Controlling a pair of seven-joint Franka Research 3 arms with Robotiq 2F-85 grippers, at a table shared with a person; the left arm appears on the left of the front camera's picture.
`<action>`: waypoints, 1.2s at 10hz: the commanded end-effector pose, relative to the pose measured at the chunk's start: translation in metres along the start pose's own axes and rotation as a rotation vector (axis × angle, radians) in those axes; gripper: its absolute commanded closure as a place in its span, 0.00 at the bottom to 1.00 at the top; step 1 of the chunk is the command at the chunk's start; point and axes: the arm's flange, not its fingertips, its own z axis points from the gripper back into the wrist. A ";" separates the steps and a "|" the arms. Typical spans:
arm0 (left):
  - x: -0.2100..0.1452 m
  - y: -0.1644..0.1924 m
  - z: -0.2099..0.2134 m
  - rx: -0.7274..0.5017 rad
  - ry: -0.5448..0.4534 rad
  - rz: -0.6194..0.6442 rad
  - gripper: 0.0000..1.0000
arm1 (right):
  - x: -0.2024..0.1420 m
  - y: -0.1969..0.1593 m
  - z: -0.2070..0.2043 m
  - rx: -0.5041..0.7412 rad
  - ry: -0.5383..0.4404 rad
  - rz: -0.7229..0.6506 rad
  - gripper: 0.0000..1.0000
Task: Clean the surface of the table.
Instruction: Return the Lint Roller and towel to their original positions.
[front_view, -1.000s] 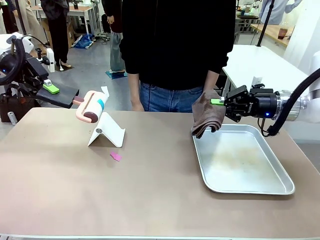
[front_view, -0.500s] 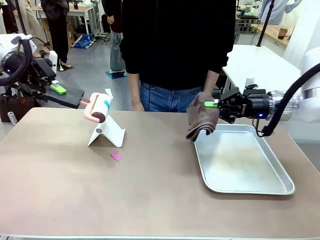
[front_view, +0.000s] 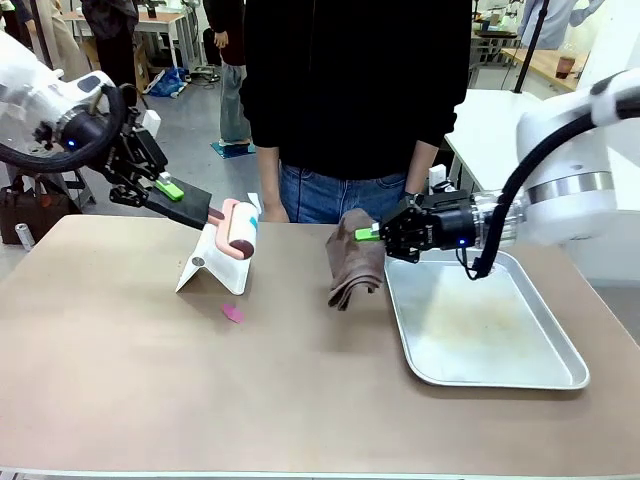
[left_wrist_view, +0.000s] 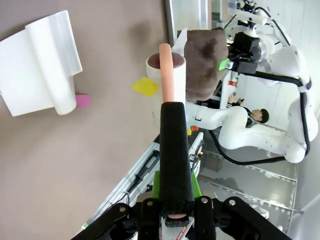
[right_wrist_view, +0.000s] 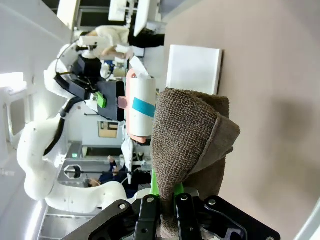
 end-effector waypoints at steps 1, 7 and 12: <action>0.009 -0.001 -0.014 0.053 0.011 0.020 0.78 | 0.013 0.000 -0.018 -0.063 0.039 -0.006 0.90; 0.060 0.022 -0.019 0.140 -0.013 0.116 0.78 | 0.022 -0.021 -0.025 -0.080 0.050 -0.070 0.90; 0.085 0.040 -0.025 0.214 -0.006 0.169 0.78 | 0.027 -0.025 -0.020 -0.119 0.045 -0.068 0.90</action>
